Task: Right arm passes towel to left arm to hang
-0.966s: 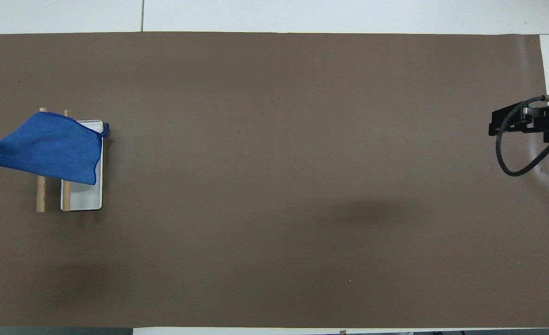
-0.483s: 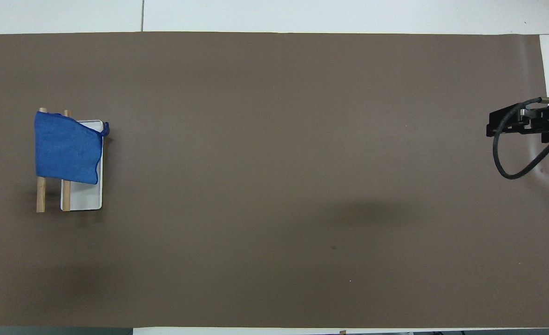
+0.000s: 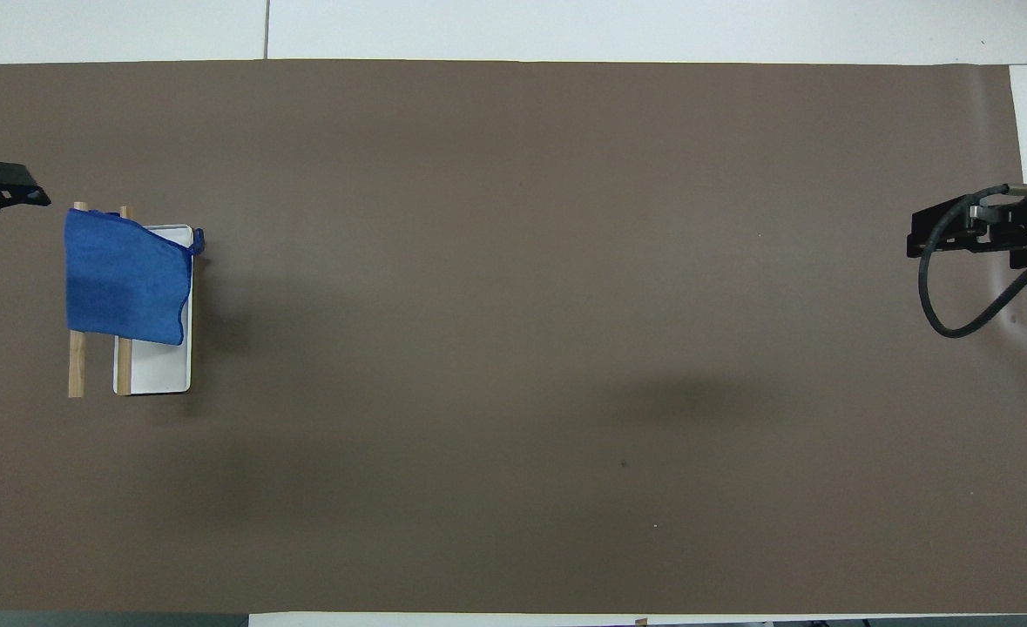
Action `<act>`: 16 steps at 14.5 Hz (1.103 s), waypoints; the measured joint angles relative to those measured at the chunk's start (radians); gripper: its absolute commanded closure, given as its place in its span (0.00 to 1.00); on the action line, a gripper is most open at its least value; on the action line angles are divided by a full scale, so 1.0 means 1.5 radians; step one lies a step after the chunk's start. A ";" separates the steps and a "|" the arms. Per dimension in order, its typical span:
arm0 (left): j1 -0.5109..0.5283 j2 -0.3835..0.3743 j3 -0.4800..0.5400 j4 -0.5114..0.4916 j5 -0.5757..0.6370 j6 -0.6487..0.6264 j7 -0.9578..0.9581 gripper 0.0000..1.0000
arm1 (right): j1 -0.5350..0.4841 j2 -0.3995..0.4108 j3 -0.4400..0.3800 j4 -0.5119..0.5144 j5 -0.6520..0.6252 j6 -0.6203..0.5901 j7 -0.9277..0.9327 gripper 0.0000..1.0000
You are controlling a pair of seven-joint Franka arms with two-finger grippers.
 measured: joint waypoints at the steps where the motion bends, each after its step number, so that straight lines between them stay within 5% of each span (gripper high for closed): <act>1: -0.024 0.000 -0.001 0.003 0.000 -0.017 0.000 0.00 | 0.000 0.000 0.000 0.000 0.000 0.000 0.000 0.00; 7: -0.121 -0.033 -0.007 0.012 0.000 -0.115 0.000 0.00 | -0.002 -0.002 0.000 -0.001 0.000 -0.008 0.000 0.00; 16: -0.126 -0.049 -0.024 0.065 0.000 -0.239 0.089 0.00 | -0.008 -0.006 -0.002 -0.004 0.000 -0.019 0.000 0.00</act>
